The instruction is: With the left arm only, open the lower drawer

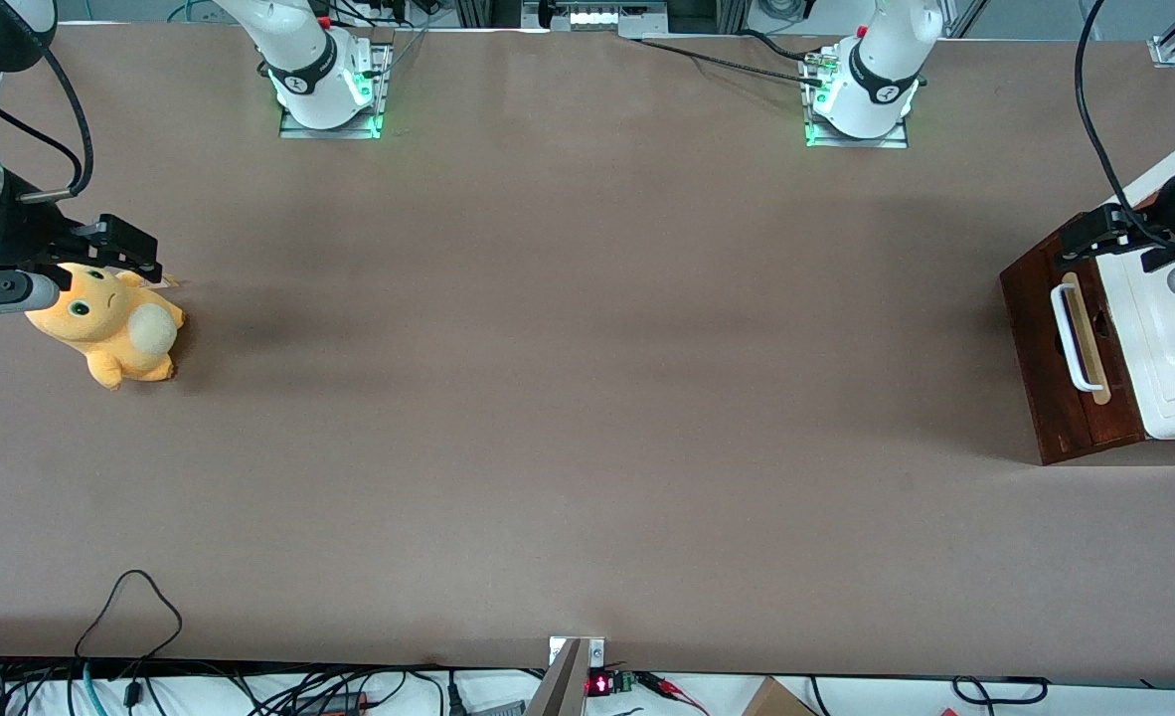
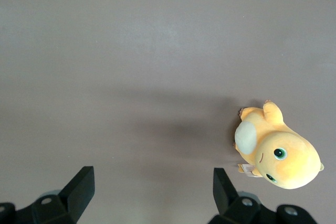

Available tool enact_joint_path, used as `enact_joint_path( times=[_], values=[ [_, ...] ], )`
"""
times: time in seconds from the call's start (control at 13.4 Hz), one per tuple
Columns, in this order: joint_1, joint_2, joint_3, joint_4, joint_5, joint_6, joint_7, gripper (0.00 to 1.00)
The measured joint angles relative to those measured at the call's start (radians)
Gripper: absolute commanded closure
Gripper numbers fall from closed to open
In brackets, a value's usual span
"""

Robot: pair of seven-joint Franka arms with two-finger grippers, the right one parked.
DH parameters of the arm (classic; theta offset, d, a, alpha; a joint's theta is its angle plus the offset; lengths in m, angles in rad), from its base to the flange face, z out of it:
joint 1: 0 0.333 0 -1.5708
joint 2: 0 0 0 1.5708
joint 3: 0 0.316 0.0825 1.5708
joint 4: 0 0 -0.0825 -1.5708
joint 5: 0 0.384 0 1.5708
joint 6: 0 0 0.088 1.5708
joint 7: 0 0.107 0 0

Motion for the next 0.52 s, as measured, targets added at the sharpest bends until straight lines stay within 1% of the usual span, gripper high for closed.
enact_joint_path(
  times=[0.52],
  values=[
    [-0.002, 0.003, 0.000, -0.022, 0.001, -0.001, -0.013, 0.00]
  ],
)
